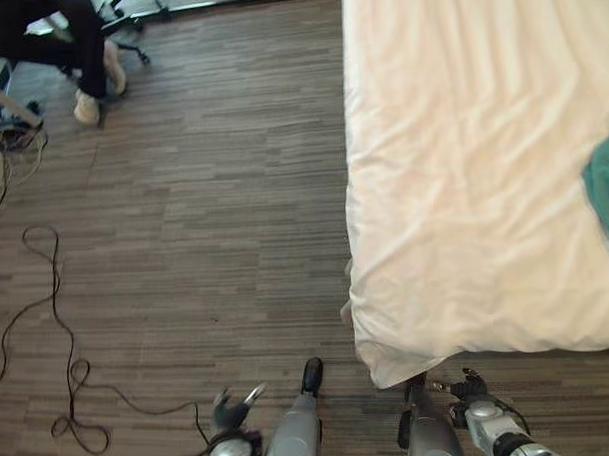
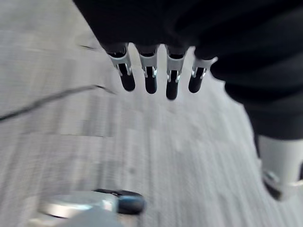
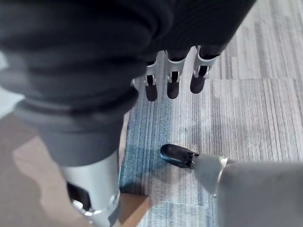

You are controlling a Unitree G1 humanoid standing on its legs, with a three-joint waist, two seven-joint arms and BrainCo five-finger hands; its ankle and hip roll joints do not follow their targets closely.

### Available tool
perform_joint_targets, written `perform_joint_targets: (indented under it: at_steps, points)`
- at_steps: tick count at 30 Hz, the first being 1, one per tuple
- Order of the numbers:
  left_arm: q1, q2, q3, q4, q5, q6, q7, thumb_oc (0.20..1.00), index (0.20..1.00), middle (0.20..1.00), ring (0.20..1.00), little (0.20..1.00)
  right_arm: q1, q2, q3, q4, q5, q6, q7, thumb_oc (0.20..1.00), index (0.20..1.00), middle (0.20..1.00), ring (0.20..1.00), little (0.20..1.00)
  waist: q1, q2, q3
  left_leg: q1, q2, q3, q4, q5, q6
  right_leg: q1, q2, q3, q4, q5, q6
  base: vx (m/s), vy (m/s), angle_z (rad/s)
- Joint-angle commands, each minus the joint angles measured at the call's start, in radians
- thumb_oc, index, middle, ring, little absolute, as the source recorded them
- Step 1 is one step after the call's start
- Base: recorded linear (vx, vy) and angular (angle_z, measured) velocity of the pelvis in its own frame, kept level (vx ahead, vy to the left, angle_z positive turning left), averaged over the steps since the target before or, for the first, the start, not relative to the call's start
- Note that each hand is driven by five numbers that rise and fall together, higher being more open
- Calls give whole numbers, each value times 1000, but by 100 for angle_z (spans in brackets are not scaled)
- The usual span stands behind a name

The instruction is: Tidy up the quilt and then pick up the clothes from the bed and put them into the laundry hamper.

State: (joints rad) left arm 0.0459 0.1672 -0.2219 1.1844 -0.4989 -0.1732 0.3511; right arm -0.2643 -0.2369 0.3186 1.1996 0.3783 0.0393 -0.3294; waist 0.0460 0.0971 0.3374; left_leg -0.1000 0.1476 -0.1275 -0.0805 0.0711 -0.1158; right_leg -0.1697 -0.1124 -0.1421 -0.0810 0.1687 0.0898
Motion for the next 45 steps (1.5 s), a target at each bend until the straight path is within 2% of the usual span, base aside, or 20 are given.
perform_joint_targets:
  at_steps: [1,4,5,6,7,8,9,11,12,15,16,19,21,22,23,25,28,33,41,45]
  points:
    - [22,35,-23,72,180,19,-23,1000,1000,1000,1000,1000,25,-3,-121,21,297,-19,-110,200,200,200,200,200,19,-81,-2,-33,6,78,42,19,2,105,-36,74,8,-81,49,113,-62,-1]
    - [20,61,2,81,231,17,-11,1000,1000,1000,1000,1000,78,-58,-204,-14,302,-89,-183,200,200,200,200,200,4,-119,-9,-23,29,96,55,13,2,114,-24,92,7,-74,52,81,-139,-10]
    - [12,97,4,63,251,21,-13,1000,1000,1000,1000,1000,129,-132,-270,-91,269,-147,-272,200,200,200,200,200,-12,-166,-13,-19,49,108,69,1,-2,122,-11,101,3,-66,59,48,-223,-23]
    - [11,99,4,62,250,20,-14,1000,1000,1000,1000,1000,133,-137,-274,-98,265,-154,-282,200,200,200,200,200,-12,-169,-12,-18,50,108,71,-1,-2,123,-10,101,3,-66,59,35,-225,-22]
    - [9,113,0,50,251,20,-14,1000,1000,1000,1000,1000,154,-182,-315,-165,234,-171,-333,200,200,200,200,200,-22,-189,-13,-16,57,114,74,-6,-3,124,-6,101,0,-60,63,-12,-112,-11]
    - [12,135,0,23,253,24,-13,1000,1000,1000,1000,1000,190,-265,-395,-337,183,-146,-378,200,200,200,200,200,-39,-219,-11,-19,62,123,80,-15,-5,122,-5,99,-4,-52,70,-25,-111,-14]
    - [16,145,6,14,256,22,-15,1000,1000,1000,1000,1000,208,-302,-436,-433,152,-124,-390,200,200,200,200,200,-46,-229,-10,-20,64,127,80,-19,-4,119,-5,99,-6,-49,74,-32,-60,-14]
    - [33,159,28,-10,267,19,-24,1000,1000,1000,1000,1000,242,-370,-521,-676,84,-95,-372,200,200,200,200,200,-65,-251,-12,-17,67,138,77,-25,-3,112,-3,106,-6,-45,82,-16,18,-12]
    - [42,161,39,-21,274,20,-28,1000,1000,1000,1000,1000,253,-388,-544,-804,61,-53,-361,200,200,200,200,200,-70,-257,-15,-14,67,144,73,-27,-2,110,-3,109,-6,-44,86,1,46,-14]
    - [56,158,57,-36,294,19,-31,1000,1000,1000,1000,1000,249,-405,-552,-973,28,-67,-284,200,200,200,200,200,-76,-265,-20,-8,67,151,68,-28,0,106,-3,113,-6,-45,91,41,28,-21]
    - [60,161,70,-41,327,19,-31,1000,1000,1000,1000,1000,183,-434,-503,-1137,42,-54,-188,200,200,200,200,200,-65,-274,-24,-6,68,156,65,-31,2,106,-4,119,-6,-46,95,101,-9,-8]
    - [47,186,61,-34,343,28,-33,1000,1000,1000,1000,1000,35,-455,-393,-1140,62,-74,-126,200,200,200,200,200,-29,-285,-17,-20,68,140,71,-34,4,108,-3,117,-6,-49,98,108,-125,-6]
    - [12,230,39,-29,341,47,-37,1000,1000,1000,1000,1000,-203,-474,-277,-999,66,-55,-132,200,200,200,200,200,17,-295,10,-63,64,113,91,-34,5,97,-4,105,-6,-48,99,8,-202,18]
    - [9,234,37,-28,337,49,-37,1000,1000,1000,1000,1000,-222,-476,-267,-986,70,-55,-131,200,200,200,200,200,21,-296,12,-67,63,110,92,-34,5,96,-4,103,-6,-48,99,-85,-199,14]
    - [-22,261,9,-21,312,51,-43,1000,1000,1000,1000,1000,-405,-492,-203,-871,93,-26,-145,200,200,200,200,200,57,-295,37,-109,55,91,100,-31,5,78,-7,93,-6,-50,101,-147,-133,18]
    - [-54,272,-17,-7,279,54,-53,1000,1000,1000,1000,1000,-576,-502,-129,-719,121,-73,-135,200,200,200,200,200,86,-281,67,-156,42,67,104,-27,7,50,-10,83,-6,-55,102,-232,-48,28]
    - [-75,238,-72,10,256,35,-70,1000,1000,1000,1000,1000,-816,-479,-16,-535,140,-127,-103,200,200,200,200,200,121,-233,111,-215,11,26,94,-12,3,0,-21,64,-6,-67,92,-242,136,29]
    - [-67,154,-139,12,238,-7,-51,1000,1000,1000,1000,1000,-917,-360,83,-465,60,-141,-48,200,200,200,200,200,149,-196,143,-265,-17,4,85,6,2,-55,-43,38,-6,-69,80,-154,157,19]
    - [-97,82,-186,-5,207,-111,-29,1000,1000,1000,1000,1000,-763,-130,163,-521,30,-140,-14,200,200,200,200,200,140,-172,169,-299,-25,22,74,28,3,-90,-58,22,-6,-64,56,-66,89,1]
    - [-115,70,-188,-4,196,-117,-15,1000,1000,1000,1000,1000,-633,-39,220,-588,23,-182,42,200,200,200,200,200,122,-172,169,-293,-26,32,70,28,5,-90,-57,25,-6,-63,50,-38,49,3]
